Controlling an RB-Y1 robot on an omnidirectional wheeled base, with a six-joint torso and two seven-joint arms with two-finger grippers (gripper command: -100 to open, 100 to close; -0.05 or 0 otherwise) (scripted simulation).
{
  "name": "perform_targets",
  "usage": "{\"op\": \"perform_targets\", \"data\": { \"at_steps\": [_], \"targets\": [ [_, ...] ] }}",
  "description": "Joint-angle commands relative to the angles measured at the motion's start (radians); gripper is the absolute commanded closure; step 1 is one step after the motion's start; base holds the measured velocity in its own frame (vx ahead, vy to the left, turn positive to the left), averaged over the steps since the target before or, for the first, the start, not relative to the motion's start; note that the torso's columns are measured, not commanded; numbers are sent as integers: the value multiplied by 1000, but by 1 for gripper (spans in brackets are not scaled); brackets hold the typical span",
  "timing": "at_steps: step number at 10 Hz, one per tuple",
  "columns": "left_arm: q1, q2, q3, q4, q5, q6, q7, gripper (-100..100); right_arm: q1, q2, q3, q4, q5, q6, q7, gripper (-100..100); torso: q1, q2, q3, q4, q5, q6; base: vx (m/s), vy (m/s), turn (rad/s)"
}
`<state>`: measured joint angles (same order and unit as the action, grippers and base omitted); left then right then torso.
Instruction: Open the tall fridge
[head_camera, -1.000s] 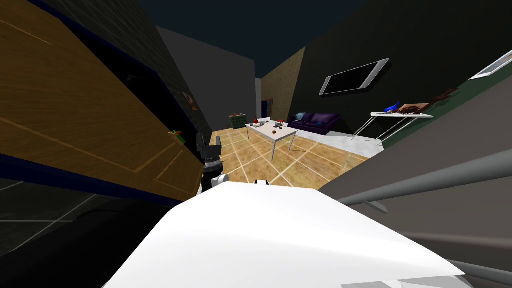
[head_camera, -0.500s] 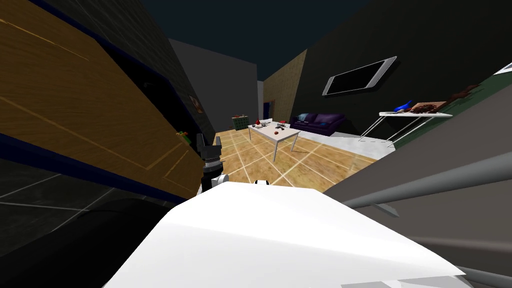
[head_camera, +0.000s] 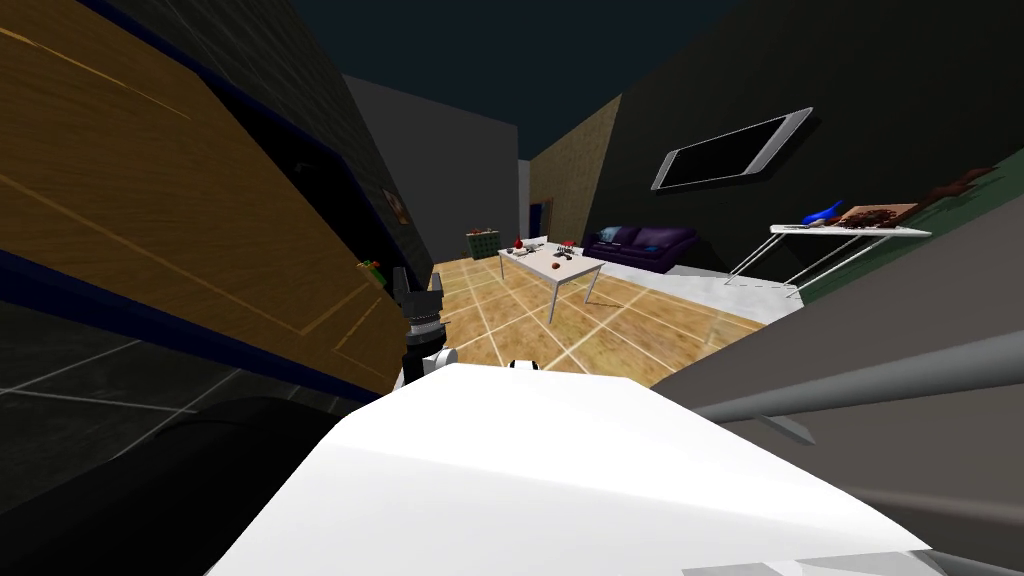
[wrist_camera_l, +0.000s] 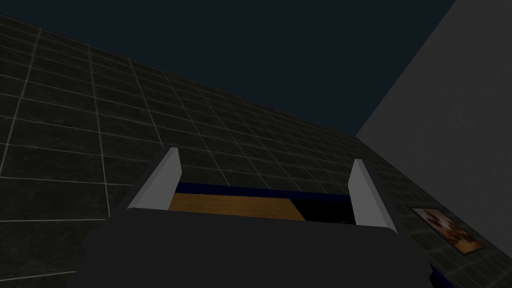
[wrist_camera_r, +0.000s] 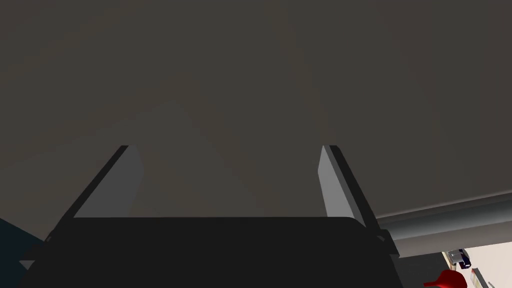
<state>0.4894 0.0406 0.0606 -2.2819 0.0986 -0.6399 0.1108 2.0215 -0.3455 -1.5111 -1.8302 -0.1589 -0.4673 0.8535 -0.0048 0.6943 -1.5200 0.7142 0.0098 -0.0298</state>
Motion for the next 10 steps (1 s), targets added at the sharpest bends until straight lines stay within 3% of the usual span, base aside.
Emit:
{"op": "perform_targets", "data": {
  "at_steps": [1, 3, 4, 5, 6, 7, 8, 9, 10],
  "targets": [
    [0, 0, 0, 0, 0, 0, 0, 0, 44, -17, -54, 14, -14, 8, 6, -100, -2, 0, 0, 0, 0, 0, 7, 28, 92],
    [0, 0, 0, 0, 0, 0, 0, 0, 44, -17, -61, 14, -14, 8, 6, -100, -1, 0, -2, -1, 1, 1, -7, 28, 22],
    [0, 0, 0, 0, 0, 0, 0, 0, 86, -18, -86, 23, -18, 14, 14, -100, -2, 1, 0, 0, -1, 1, -6, 31, 111],
    [0, 0, 0, 0, 0, 0, 0, 0, 86, -18, -89, 23, -18, 14, 14, -100, -2, 0, -2, -1, 0, -1, -10, 31, 62],
    [0, 0, 0, 0, 0, 0, 0, 0, 130, -19, -113, 30, -21, 20, 21, -100, -2, 0, -1, 0, -1, 2, -7, 37, 75],
    [0, 0, 0, 0, 0, 0, 0, 0, 130, -19, -113, 30, -21, 20, 21, -100, -1, 0, -1, -1, -1, 1, -8, 21, 70],
    [0, 0, 0, 0, 0, 0, 0, 0, 172, -19, -133, 36, -24, 25, 26, -100, -2, 0, 1, 0, -3, 2, 1, 25, 53],
    [0, 0, 0, 0, 0, 0, 0, 0, 175, -19, -133, 36, -24, 25, 26, -100, -3, 1, 0, -1, -2, 2, -6, 13, 12],
    [0, 0, 0, 0, 0, 0, 0, 0, 216, -19, -149, 41, -26, 28, 30, -100, -3, 2, 2, 0, -4, 4, -5, 21, 19]
  ]
}}
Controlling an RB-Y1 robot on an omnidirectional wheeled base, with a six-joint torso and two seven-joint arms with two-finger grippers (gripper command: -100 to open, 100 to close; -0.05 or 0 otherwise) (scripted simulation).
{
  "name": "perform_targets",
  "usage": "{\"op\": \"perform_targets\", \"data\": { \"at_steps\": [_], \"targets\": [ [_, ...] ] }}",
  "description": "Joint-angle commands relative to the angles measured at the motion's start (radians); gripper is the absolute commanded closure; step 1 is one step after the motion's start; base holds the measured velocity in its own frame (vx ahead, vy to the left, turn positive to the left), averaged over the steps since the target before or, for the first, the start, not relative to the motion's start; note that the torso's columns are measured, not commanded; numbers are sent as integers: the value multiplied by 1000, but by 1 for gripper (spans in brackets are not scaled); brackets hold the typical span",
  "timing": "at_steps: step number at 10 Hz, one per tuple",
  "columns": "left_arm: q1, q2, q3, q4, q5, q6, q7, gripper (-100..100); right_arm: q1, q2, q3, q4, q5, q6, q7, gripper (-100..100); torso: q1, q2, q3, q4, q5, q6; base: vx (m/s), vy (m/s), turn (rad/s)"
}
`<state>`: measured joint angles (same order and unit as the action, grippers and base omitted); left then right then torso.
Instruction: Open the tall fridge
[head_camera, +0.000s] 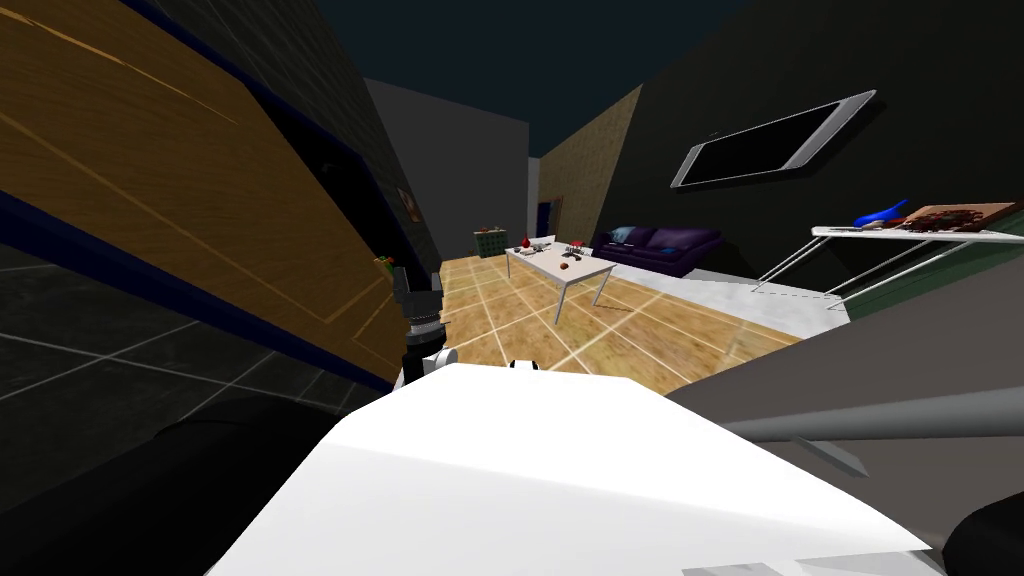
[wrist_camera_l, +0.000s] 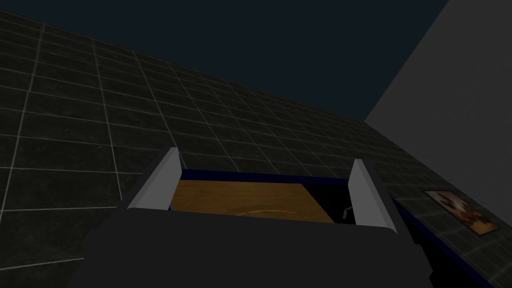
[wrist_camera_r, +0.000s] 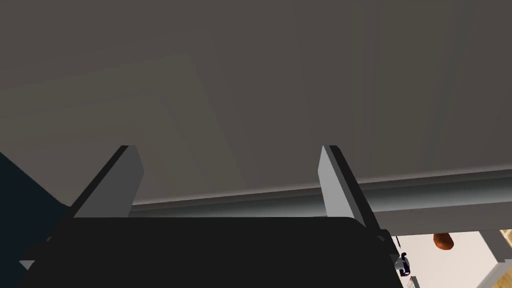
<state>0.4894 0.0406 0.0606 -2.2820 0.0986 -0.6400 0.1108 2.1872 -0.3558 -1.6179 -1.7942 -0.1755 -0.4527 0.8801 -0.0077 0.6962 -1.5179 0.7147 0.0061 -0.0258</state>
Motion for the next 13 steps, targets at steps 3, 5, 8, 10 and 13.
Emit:
{"op": "perform_targets", "data": {
  "at_steps": [3, 5, 8, 10, 13],
  "targets": [
    [0, 0, 0, 0, 0, 0, 0, 0, 98, -9, -54, 8, -12, 17, 7, -100, 0, -1, 0, -1, -1, -1, -4, 17, 52],
    [0, 0, 0, 0, 0, 0, 0, 0, 140, -9, -63, 10, -13, 19, 9, -100, 0, -1, 0, -1, -2, 0, 2, 8, 2],
    [0, 0, 0, 0, 0, 0, 0, 0, 147, -6, -33, 17, -4, 10, 11, -100, 2, 3, 5, 2, -3, 4, -28, 19, -58],
    [0, 0, 0, 0, 0, 0, 0, 0, 147, 2, -12, 21, 10, 13, 5, 100, 4, 17, 18, 9, -3, 10, 76, 16, -169],
    [1, 0, 0, 0, 0, 0, 0, 0, 149, 4, -7, 26, 18, 18, -3, 100, 3, 18, 19, 11, -4, 15, 245, 71, -124]
  ]
}}
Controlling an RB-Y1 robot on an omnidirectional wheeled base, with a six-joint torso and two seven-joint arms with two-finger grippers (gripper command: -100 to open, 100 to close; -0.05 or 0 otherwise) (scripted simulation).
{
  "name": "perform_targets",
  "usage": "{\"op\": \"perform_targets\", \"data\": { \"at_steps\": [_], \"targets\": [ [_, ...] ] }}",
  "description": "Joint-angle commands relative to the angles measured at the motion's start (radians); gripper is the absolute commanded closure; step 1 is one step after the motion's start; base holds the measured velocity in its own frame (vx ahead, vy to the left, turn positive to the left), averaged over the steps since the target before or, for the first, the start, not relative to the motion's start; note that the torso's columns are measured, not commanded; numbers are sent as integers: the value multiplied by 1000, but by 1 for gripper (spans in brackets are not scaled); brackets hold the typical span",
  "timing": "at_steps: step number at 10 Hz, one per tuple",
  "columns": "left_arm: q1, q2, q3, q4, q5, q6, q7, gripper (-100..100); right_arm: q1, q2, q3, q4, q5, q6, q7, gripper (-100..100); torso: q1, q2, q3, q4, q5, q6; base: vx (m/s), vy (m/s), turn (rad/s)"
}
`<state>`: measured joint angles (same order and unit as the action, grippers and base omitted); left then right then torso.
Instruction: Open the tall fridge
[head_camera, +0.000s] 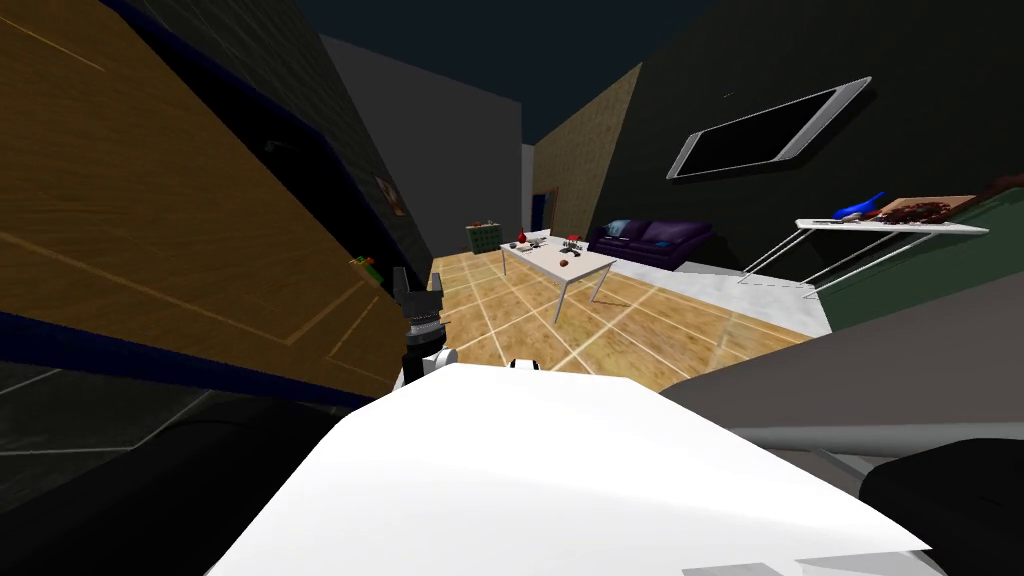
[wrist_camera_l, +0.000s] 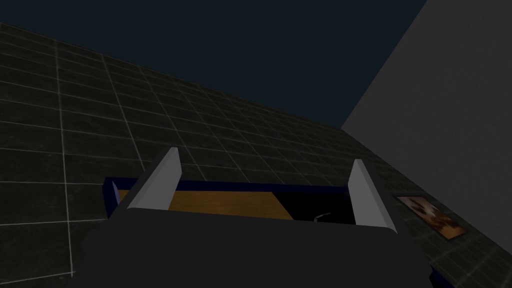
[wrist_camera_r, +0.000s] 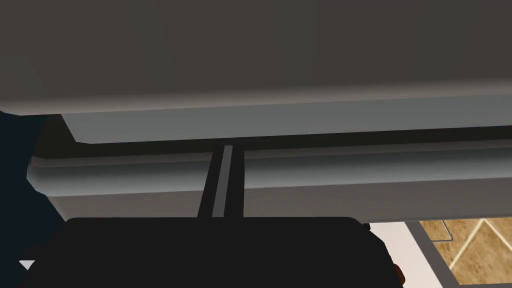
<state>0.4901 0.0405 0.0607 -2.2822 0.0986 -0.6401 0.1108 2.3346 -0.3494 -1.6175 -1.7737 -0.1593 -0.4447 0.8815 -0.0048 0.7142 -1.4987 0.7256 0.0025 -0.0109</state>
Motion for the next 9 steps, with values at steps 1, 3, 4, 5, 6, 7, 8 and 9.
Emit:
{"op": "perform_targets", "data": {
  "at_steps": [1, 3, 4, 5, 6, 7, 8, 9],
  "targets": [
    [0, 0, 0, 0, 0, 0, 0, 0, 3, -1, -2, 11, 10, 15, -12, 100, -4, 4, 2, 1, -1, -1, 309, 52, -139],
    [0, 0, 0, 0, 0, 0, 0, 0, 5, 1, 4, 16, 19, 20, -20, 100, -11, 3, 3, 2, -5, 2, 346, 48, -197],
    [0, 0, 0, 0, 0, 0, 0, 0, 7, 2, 9, 21, 27, 25, -27, 100, -13, 8, 3, 2, -6, -2, 293, 116, -132],
    [0, 0, 0, 0, 0, 0, 0, 0, 7, 2, 9, 21, 27, 25, -27, 100, -11, 7, 4, 2, -6, 0, 251, 84, -83],
    [0, 0, 0, 0, 0, 0, 0, 0, 9, 4, 15, 26, 36, 31, -35, 100, -12, 10, 5, 3, -5, -1, 276, 90, -146],
    [0, 0, 0, 0, 0, 0, 0, 0, 10, 5, 20, 31, 44, 36, -43, 100, -11, 8, 6, 4, -6, 2, 369, 77, -246],
    [0, 0, 0, 0, 0, 0, 0, 0, 10, 5, 20, 31, 44, 36, -43, 100, -10, 7, 7, 4, -6, 4, 317, 101, -118],
    [0, 0, 0, 0, 0, 0, 0, 0, 12, 7, 25, 36, 53, 41, -50, 100, -9, 10, 6, 3, -6, 0, 273, 144, -132]
  ]
}}
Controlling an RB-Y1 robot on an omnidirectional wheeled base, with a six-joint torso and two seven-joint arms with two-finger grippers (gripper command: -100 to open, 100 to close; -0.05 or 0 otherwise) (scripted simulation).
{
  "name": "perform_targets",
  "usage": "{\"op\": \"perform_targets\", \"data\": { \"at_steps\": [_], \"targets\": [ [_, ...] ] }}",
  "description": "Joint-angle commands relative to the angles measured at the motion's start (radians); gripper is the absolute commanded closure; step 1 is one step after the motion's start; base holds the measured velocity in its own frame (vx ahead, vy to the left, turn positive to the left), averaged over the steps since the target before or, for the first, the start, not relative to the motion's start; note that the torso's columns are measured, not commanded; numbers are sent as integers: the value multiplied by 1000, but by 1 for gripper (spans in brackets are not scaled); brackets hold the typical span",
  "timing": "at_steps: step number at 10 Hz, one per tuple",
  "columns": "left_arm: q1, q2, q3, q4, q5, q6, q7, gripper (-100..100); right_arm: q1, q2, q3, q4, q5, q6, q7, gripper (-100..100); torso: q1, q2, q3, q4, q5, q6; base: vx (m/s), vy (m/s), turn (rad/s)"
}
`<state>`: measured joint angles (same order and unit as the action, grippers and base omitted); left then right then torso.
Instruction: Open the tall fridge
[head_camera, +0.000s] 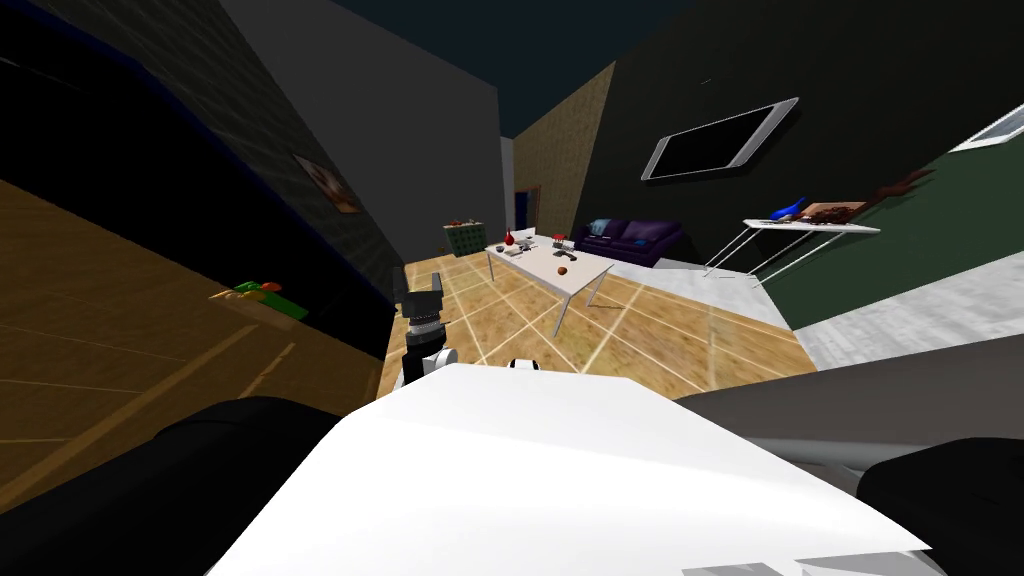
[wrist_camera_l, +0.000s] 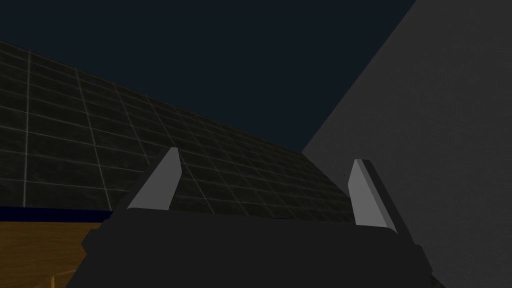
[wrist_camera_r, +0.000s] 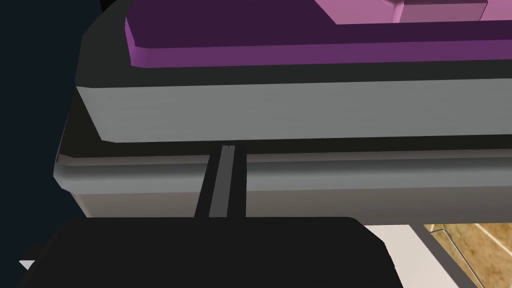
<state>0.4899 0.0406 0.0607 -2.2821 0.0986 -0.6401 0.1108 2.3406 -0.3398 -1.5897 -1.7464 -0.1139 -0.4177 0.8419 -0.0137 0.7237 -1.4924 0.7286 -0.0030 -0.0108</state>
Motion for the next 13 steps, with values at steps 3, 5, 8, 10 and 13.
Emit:
{"op": "perform_targets", "data": {
  "at_steps": [3, 5, 8, 10, 13],
  "targets": [
    [0, 0, 0, 0, 0, 0, 0, 0, 10, 0, 8, 18, 24, 24, -26, 100, 1, 4, 5, 3, 0, 3, 350, 82, -159],
    [0, 0, 0, 0, 0, 0, 0, 0, -47, -1, 21, 21, 21, 15, -31, -100, 0, 14, 10, 6, 0, 4, 95, 49, -45],
    [-1, 0, 0, 0, 0, 0, 0, 0, -125, -3, 34, 40, 16, 18, -53, -100, 10, 20, 20, 12, 2, 11, 14, -7, -1],
    [-1, 0, 0, 0, 0, 0, 0, 0, -174, -4, 42, 52, 13, 19, -67, -100, 16, 15, 16, 9, 4, 11, 11, 0, -5],
    [-1, 0, 0, 0, 0, 0, 0, 0, -239, -8, 71, 96, 2, 25, -116, -100, 14, 12, 15, 8, 3, 11, 44, 12, -8]
  ]
}}
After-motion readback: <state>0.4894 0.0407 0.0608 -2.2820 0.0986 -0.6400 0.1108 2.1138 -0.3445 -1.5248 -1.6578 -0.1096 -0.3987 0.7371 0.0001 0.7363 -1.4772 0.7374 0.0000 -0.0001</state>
